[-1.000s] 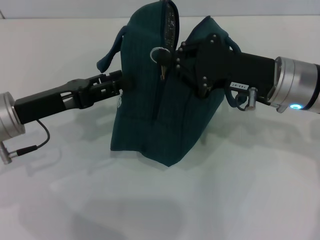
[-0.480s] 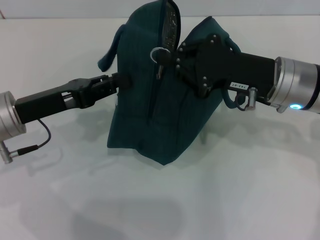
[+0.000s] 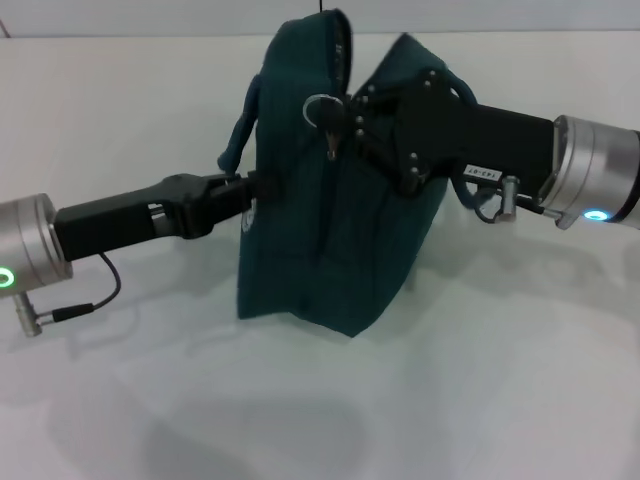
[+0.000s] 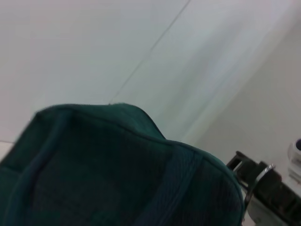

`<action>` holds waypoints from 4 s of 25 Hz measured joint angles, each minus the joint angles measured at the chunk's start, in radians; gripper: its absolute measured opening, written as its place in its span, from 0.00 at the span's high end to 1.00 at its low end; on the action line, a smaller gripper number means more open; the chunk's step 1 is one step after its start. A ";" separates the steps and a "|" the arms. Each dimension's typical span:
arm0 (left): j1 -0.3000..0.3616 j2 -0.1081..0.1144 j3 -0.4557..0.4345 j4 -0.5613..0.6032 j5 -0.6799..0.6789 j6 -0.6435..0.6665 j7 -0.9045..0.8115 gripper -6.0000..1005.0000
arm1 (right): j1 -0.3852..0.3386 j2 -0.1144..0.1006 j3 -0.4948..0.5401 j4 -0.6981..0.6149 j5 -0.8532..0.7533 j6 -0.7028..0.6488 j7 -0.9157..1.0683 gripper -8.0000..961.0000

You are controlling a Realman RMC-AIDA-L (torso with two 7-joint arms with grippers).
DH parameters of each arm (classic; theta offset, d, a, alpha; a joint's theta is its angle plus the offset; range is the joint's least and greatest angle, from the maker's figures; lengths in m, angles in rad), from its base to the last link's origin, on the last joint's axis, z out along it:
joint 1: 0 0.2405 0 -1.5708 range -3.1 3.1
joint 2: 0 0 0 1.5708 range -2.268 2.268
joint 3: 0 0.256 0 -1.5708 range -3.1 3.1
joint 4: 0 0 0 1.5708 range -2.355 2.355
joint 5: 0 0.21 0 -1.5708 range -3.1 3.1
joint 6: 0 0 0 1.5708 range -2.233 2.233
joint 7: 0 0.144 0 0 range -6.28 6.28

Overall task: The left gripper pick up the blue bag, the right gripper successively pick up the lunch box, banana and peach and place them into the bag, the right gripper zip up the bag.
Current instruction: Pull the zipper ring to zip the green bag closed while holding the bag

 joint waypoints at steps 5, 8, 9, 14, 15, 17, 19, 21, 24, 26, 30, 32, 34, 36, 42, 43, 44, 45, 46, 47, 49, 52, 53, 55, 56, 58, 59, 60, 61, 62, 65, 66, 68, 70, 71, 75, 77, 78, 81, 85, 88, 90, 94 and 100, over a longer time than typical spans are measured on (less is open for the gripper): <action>0.002 0.000 0.008 -0.026 -0.002 0.000 0.037 0.93 | -0.007 -0.002 0.006 -0.001 0.019 -0.009 0.077 0.99; 0.003 0.000 0.008 -0.040 -0.002 0.008 0.063 0.93 | -0.011 -0.005 0.009 0.000 0.020 -0.001 0.126 0.99; 0.004 0.000 0.008 -0.042 -0.002 0.013 0.070 0.93 | -0.011 -0.006 0.009 0.000 0.020 0.002 0.147 0.99; 0.010 0.000 0.008 -0.053 -0.001 0.050 0.115 0.93 | -0.006 -0.010 0.010 0.002 0.021 0.016 0.245 0.98; 0.012 0.000 0.008 -0.061 -0.001 0.058 0.129 0.93 | -0.005 -0.010 0.010 0.002 0.022 0.022 0.262 0.98; 0.014 0.000 0.008 -0.081 0.000 0.067 0.156 0.93 | -0.005 -0.011 0.010 0.002 0.022 0.035 0.291 0.98; 0.016 0.001 0.008 -0.095 0.003 0.069 0.169 0.93 | -0.004 -0.012 0.011 0.001 0.022 0.042 0.312 0.98; 0.018 0.001 0.008 -0.103 0.006 0.070 0.176 0.93 | -0.003 -0.012 0.010 -0.001 0.022 0.041 0.326 0.99; 0.022 0.001 0.008 -0.108 0.009 0.071 0.179 0.93 | -0.002 -0.012 0.010 -0.004 0.022 0.031 0.335 0.99; 0.023 0.001 0.008 -0.109 0.010 0.072 0.179 0.93 | -0.002 -0.012 0.010 -0.010 0.022 0.029 0.341 0.99; 0.029 0.001 0.008 -0.110 0.011 0.068 0.179 0.93 | -0.002 -0.012 0.014 -0.023 0.022 0.021 0.344 0.98; 0.031 0.002 0.008 -0.115 0.013 0.066 0.180 0.93 | -0.002 -0.012 0.018 -0.028 0.022 0.020 0.347 0.98; 0.031 0.002 0.009 -0.121 0.014 0.066 0.181 0.94 | -0.002 -0.013 0.029 -0.030 0.022 0.021 0.355 0.98; 0.031 0.003 0.009 -0.123 0.021 0.066 0.181 0.94 | -0.002 -0.013 0.038 -0.026 0.021 0.022 0.359 0.98; 0.035 0.003 0.010 -0.123 0.038 0.087 0.182 0.94 | -0.003 -0.014 0.050 -0.018 0.020 0.045 0.376 0.99; 0.038 0.003 0.010 -0.123 0.039 0.093 0.182 0.94 | -0.003 -0.014 0.050 -0.018 0.020 0.049 0.377 0.99; 0.043 0.004 0.010 -0.123 0.040 0.097 0.182 0.94 | -0.003 -0.013 0.050 -0.018 0.020 0.063 0.380 0.99; 0.048 0.004 0.010 -0.123 0.040 0.100 0.182 0.94 | -0.004 -0.013 0.050 -0.018 0.020 0.072 0.381 0.98; 0.052 0.004 0.010 -0.123 0.040 0.101 0.182 0.94 | -0.005 -0.012 0.050 -0.018 0.020 0.084 0.381 0.98; 0.058 0.004 0.010 -0.123 0.040 0.102 0.184 0.94 | -0.005 -0.011 0.050 -0.018 0.020 0.090 0.381 0.98; 0.068 0.004 0.010 -0.123 0.041 0.103 0.191 0.94 | -0.006 -0.009 0.050 -0.018 0.020 0.114 0.381 0.98; 0.080 0.004 0.014 -0.123 0.041 0.107 0.203 0.94 | -0.004 -0.007 0.050 -0.019 0.020 0.127 0.381 0.98; 0.083 0.004 0.019 -0.123 0.041 0.110 0.207 0.94 | -0.002 -0.007 0.050 -0.022 0.021 0.129 0.381 0.98; 0.088 0.004 0.030 -0.123 0.041 0.114 0.210 0.94 | 0.002 -0.005 0.050 -0.027 0.023 0.128 0.381 0.99; 0.090 0.004 0.037 -0.123 0.041 0.116 0.211 0.94 | 0.003 -0.005 0.050 -0.028 0.025 0.128 0.381 0.99; 0.096 0.004 0.051 -0.123 0.041 0.117 0.215 0.93 | 0.005 -0.005 0.050 -0.028 0.030 0.128 0.381 0.99; 0.098 0.004 0.056 -0.123 0.041 0.117 0.217 0.93 | 0.005 -0.005 0.050 -0.028 0.032 0.129 0.381 0.99; 0.101 0.004 0.059 -0.123 0.041 0.118 0.218 0.93 | 0.006 -0.005 0.050 -0.028 0.036 0.134 0.381 0.99; 0.104 0.004 0.061 -0.123 0.041 0.119 0.219 0.93 | 0.007 -0.005 0.050 -0.029 0.039 0.141 0.381 0.99; 0.107 0.004 0.062 -0.123 0.041 0.121 0.224 0.93 | 0.008 -0.005 0.050 -0.029 0.043 0.148 0.381 0.99; 0.119 0.003 0.063 -0.124 0.037 0.139 0.244 0.93 | 0.017 -0.004 0.047 -0.025 0.052 0.188 0.381 0.99; 0.124 0.003 0.062 -0.124 0.036 0.145 0.251 0.94 | 0.023 -0.003 0.045 -0.022 0.054 0.209 0.381 0.98; 0.132 0.003 0.059 -0.124 0.033 0.152 0.261 0.94 | 0.027 -0.002 0.042 -0.018 0.054 0.237 0.381 0.98; 0.140 0.003 0.058 -0.124 0.032 0.153 0.265 0.94 | 0.028 0.000 0.041 -0.018 0.054 0.268 0.378 0.98; 0.143 0.003 0.057 -0.124 0.031 0.153 0.266 0.94 | 0.028 0.000 0.042 -0.018 0.054 0.281 0.376 0.98; 0.156 0.005 0.046 -0.124 0.028 0.151 0.268 0.92 | 0.027 0.000 0.044 -0.018 0.055 0.323 0.371 0.99; 0.164 0.006 0.019 -0.124 0.027 0.149 0.268 0.92 | 0.023 0.000 0.046 -0.018 0.060 0.343 0.365 0.99; 0.171 0.006 -0.001 -0.124 0.027 0.147 0.268 0.91 | 0.021 0.000 0.046 -0.018 0.066 0.348 0.360 0.99; 0.185 0.007 -0.049 -0.124 0.029 0.144 0.268 0.90 | 0.005 0.000 0.039 -0.022 0.107 0.350 0.331 0.99; 0.187 0.005 -0.087 -0.125 0.027 0.128 0.266 0.88 | -0.013 0.000 0.037 -0.030 0.133 0.343 0.319 0.99; 0.177 0.003 -0.116 -0.144 0.025 0.119 0.270 0.87 | -0.013 0.000 0.033 -0.030 0.135 0.343 0.319 0.98; 0.172 0.003 -0.125 -0.154 0.024 0.119 0.287 0.86 | -0.012 0.000 0.030 -0.031 0.135 0.343 0.318 0.98; 0.171 0.005 -0.130 -0.158 -0.010 0.118 0.311 0.85 | -0.017 0.000 0.029 -0.031 0.135 0.338 0.318 0.98; 0.174 0.019 -0.275 -0.156 -0.050 0.114 0.287 0.60 | -0.044 0.000 0.036 -0.032 0.135 0.305 0.318 0.98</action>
